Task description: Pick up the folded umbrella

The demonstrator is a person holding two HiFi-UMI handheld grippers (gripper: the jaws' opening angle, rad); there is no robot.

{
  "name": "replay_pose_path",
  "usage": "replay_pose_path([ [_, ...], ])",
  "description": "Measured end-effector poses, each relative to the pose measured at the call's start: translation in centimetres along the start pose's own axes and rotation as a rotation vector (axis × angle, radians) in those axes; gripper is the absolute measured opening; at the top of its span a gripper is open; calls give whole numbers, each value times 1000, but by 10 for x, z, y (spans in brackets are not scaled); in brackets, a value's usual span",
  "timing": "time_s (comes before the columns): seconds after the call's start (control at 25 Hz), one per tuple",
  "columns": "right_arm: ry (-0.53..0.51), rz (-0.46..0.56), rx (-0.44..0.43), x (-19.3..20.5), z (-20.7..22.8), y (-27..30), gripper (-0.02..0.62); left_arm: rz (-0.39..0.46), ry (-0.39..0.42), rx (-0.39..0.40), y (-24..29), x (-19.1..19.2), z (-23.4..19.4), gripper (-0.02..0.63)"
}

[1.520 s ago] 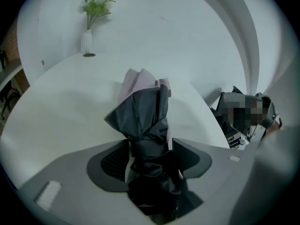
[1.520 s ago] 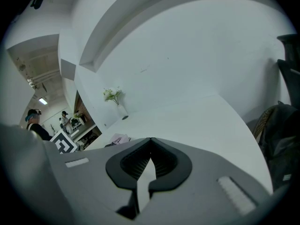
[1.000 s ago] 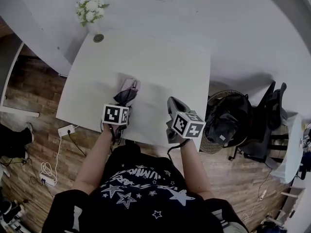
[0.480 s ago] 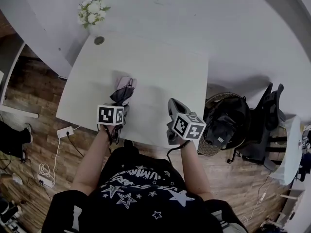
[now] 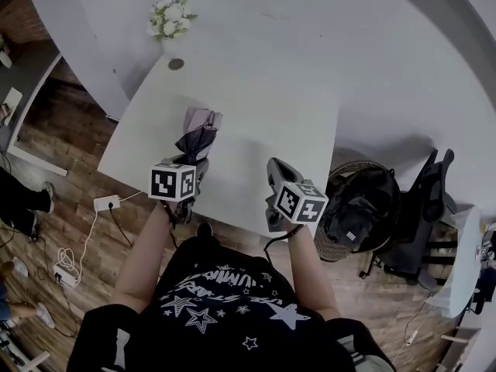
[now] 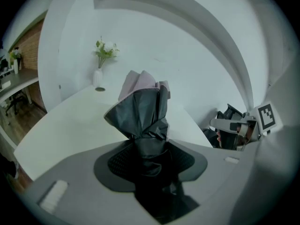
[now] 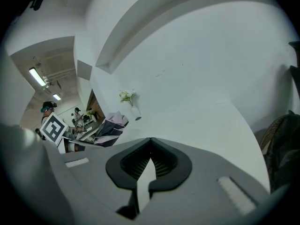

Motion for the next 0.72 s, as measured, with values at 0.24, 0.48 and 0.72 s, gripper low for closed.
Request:
replay_pose_path([
  [0.24,-32,-4,-54,5,-8,-14,17,77,-18,2,-33,8,14,210],
  [0.48,-51,-4,-96,17,-6,-45,17,126,-49,-5,-57,29,39,210],
  [0.72,-61,-8,-143,34,2,-85,17,174,-80,-27,-90,59,73,210],
])
Point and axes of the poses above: the fingertips, and each gripper's own axes: y forward along the fingers, z to its right, x out of its underside, the point moved 10 cm from there along -y, backward along the fingers, and after that the axes turned 8 degrees about -x, right-handed, at the moved point
